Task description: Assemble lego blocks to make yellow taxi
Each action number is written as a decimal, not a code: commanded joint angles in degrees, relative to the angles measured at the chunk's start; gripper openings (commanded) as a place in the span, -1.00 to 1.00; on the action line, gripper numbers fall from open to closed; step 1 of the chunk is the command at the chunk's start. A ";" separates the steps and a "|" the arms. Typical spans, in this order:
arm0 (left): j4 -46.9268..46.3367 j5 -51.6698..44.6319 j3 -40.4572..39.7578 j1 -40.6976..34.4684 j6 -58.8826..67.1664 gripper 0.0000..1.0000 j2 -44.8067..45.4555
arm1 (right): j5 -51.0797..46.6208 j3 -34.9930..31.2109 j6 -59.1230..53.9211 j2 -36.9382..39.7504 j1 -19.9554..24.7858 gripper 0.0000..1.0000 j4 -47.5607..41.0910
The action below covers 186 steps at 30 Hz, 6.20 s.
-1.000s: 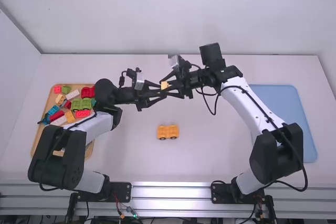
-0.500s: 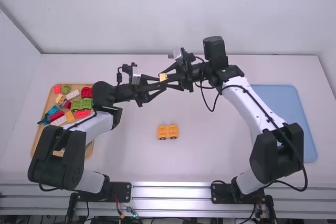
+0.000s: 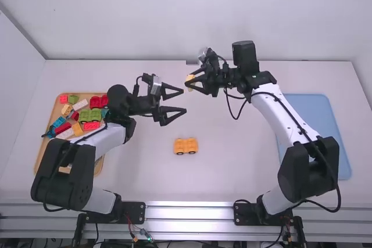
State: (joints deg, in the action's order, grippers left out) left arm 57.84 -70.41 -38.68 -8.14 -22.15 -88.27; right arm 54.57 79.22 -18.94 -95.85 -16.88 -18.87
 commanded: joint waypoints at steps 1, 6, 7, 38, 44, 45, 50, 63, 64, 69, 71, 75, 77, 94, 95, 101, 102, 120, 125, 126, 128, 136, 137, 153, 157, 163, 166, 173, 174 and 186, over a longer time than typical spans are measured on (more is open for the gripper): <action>-7.65 5.18 0.04 0.63 12.41 0.99 -0.02 | -18.12 1.44 0.22 1.46 -1.09 -0.92 -3.89; -21.42 23.43 0.04 1.42 19.63 0.99 0.00 | -33.53 0.81 -0.96 1.44 -3.17 -1.00 -13.49; -22.25 26.51 0.04 1.33 19.28 0.99 0.04 | -36.63 0.11 -0.76 1.44 -3.78 -1.00 -14.05; -35.26 11.47 0.04 7.30 44.17 0.99 6.69 | -46.97 -25.62 -26.14 -4.68 -10.91 -1.00 -12.98; -47.80 5.77 0.04 8.20 56.94 0.99 13.46 | -50.77 -25.33 -27.71 -7.63 -15.58 -1.00 -11.65; -50.23 4.39 0.04 8.83 58.93 0.99 14.86 | -51.47 -25.20 -27.61 -7.63 -16.31 -1.00 -11.87; -55.74 -0.28 0.07 9.86 64.26 0.99 18.16 | -52.96 -25.20 -28.04 -7.65 -17.75 -1.00 -10.97; -59.98 -2.14 0.83 9.11 69.22 0.99 18.71 | -52.76 -25.20 -27.96 -10.10 -14.60 -0.32 -8.90; -60.74 -2.67 0.83 9.18 70.47 0.98 18.71 | -52.70 -25.20 -27.78 -9.92 -14.60 -0.26 -8.31; -61.59 -2.25 1.38 8.37 73.02 0.98 17.18 | -49.13 -25.20 -27.85 -7.45 -13.57 0.59 -7.96; -60.78 -2.21 1.62 7.69 73.02 0.98 15.76 | -46.34 -25.27 -28.06 -5.57 -12.98 0.97 -8.85; -57.46 -2.14 1.75 5.46 73.05 0.98 10.97 | -38.62 -25.59 -32.02 -3.41 -9.81 0.98 -8.72; -55.49 -2.27 1.73 4.28 73.02 0.98 8.15 | -33.64 -26.73 -36.17 -2.95 -7.72 0.98 -8.35; -42.34 -7.19 1.73 0.66 72.78 0.99 -6.38 | -1.86 -50.25 -49.92 -3.17 12.96 0.64 24.68; -42.36 -7.17 1.73 0.63 72.65 0.99 -6.38 | -1.90 -51.08 -48.96 -3.30 13.09 0.64 26.51; -42.99 -8.48 1.75 0.63 72.59 0.99 -6.38 | -1.90 -51.04 -47.30 -6.08 12.24 0.55 30.45; -43.08 -8.59 1.75 0.63 72.59 0.98 -6.38 | -1.84 -50.66 -47.25 -6.69 12.15 0.51 30.38; -24.02 2.38 12.83 -0.15 63.80 0.99 -6.36 | -1.79 -42.84 -50.12 -14.34 11.50 -0.47 21.27; -22.86 9.90 15.87 -2.14 63.52 0.98 -6.80 | 2.08 -42.12 -49.83 -12.94 11.74 -0.70 19.10; -22.58 10.80 15.80 -2.64 63.63 0.98 -7.82 | 3.37 -41.31 -49.96 -11.78 11.72 -0.71 16.61; -22.14 11.17 15.52 -3.02 63.87 0.98 -9.14 | 3.96 -40.50 -50.18 -10.38 11.54 -0.73 14.01; -16.98 12.90 11.87 -5.03 63.91 0.98 -21.16 | 1.53 -36.76 -52.59 -2.03 6.34 -0.85 5.05; -16.68 12.90 11.54 -4.92 63.98 0.98 -22.18 | 1.64 -36.81 -52.72 -1.60 5.68 -0.85 5.09; -9.62 15.30 12.33 -8.87 69.11 0.28 -28.68 | -2.16 -36.83 -48.78 -1.64 -3.08 -0.88 7.28; -9.51 15.43 12.37 -8.74 69.11 0.05 -28.68 | -3.93 -36.87 -45.59 -2.08 -4.46 -0.88 9.77; -13.97 15.30 10.05 -9.14 69.46 -0.19 -28.70 | -6.86 -36.83 -42.62 -7.21 -7.23 -0.99 13.88; -16.68 12.39 9.35 -9.11 72.87 -0.22 -28.70 | -6.62 -36.83 -42.95 -8.44 -7.08 -1.00 14.75; -18.49 11.52 9.16 -9.11 73.16 -0.24 -28.68 | -6.62 -36.85 -42.56 -8.72 -6.62 -1.00 16.81; -18.38 11.52 9.40 -9.11 73.02 -0.24 -28.70 | -6.64 -36.85 -42.53 -8.72 -6.91 -1.00 16.76; -13.84 11.54 10.99 -9.14 72.59 -0.23 -28.68 | -8.41 -36.85 -41.07 -8.72 -7.17 -0.99 15.45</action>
State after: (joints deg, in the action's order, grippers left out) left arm 43.57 -57.95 -28.14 -16.84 50.37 -116.16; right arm 47.81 42.04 -61.45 -103.98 -23.88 -2.79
